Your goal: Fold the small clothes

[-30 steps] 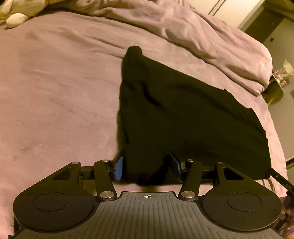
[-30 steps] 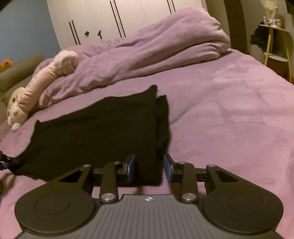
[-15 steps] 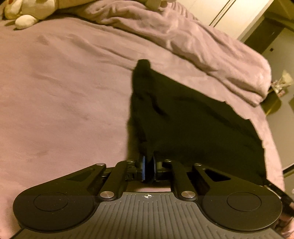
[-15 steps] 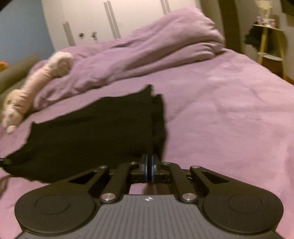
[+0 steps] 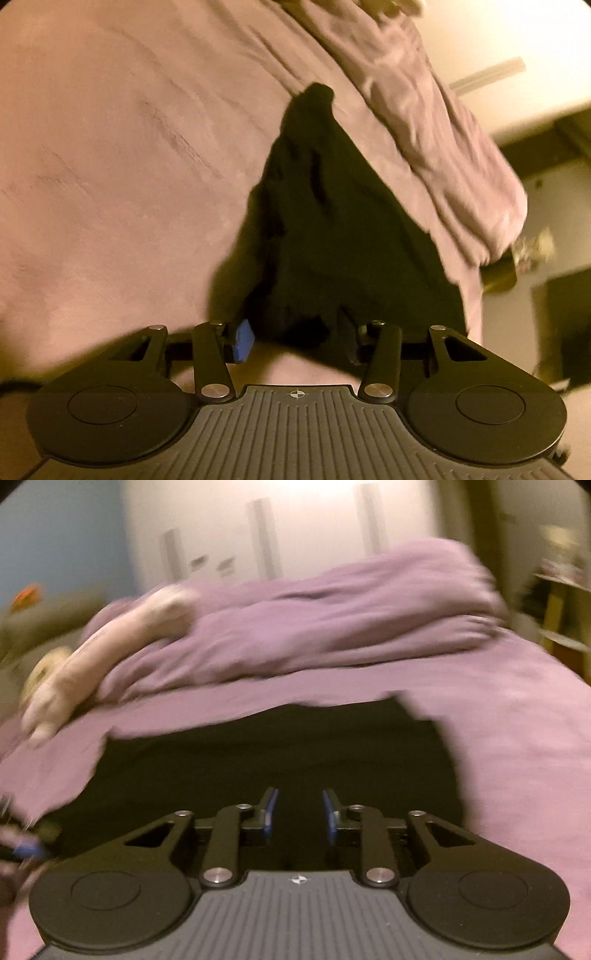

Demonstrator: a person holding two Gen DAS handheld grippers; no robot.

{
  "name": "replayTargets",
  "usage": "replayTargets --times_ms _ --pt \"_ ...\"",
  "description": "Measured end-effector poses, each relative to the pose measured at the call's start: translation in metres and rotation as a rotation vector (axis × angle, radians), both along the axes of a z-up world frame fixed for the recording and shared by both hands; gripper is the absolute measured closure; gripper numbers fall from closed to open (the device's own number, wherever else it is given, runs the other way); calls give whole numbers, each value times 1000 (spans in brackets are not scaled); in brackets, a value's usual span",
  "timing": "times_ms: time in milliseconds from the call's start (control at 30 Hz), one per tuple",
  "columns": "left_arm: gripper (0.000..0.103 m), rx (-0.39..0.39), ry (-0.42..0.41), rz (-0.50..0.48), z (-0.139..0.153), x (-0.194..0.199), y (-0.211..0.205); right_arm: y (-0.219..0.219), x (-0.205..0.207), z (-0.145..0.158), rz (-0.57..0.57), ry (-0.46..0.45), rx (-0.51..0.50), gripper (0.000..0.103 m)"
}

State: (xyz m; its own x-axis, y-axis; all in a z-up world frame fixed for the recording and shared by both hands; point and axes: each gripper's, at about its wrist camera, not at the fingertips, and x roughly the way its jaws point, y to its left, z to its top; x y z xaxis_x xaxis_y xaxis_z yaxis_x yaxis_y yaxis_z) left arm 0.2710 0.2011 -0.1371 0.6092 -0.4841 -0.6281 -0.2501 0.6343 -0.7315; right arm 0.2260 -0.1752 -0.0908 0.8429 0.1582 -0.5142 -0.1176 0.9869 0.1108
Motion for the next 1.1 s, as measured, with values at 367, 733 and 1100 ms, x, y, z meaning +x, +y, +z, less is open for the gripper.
replayTargets --times_ms 367,733,1100 --pt "84 -35 -62 76 -1 9 0 91 17 -37 81 45 -158 101" --pt "91 -1 -114 75 17 9 -1 72 1 -18 119 48 -144 100" --pt "92 207 -391 -238 98 50 -141 -78 -49 -11 -352 44 18 99"
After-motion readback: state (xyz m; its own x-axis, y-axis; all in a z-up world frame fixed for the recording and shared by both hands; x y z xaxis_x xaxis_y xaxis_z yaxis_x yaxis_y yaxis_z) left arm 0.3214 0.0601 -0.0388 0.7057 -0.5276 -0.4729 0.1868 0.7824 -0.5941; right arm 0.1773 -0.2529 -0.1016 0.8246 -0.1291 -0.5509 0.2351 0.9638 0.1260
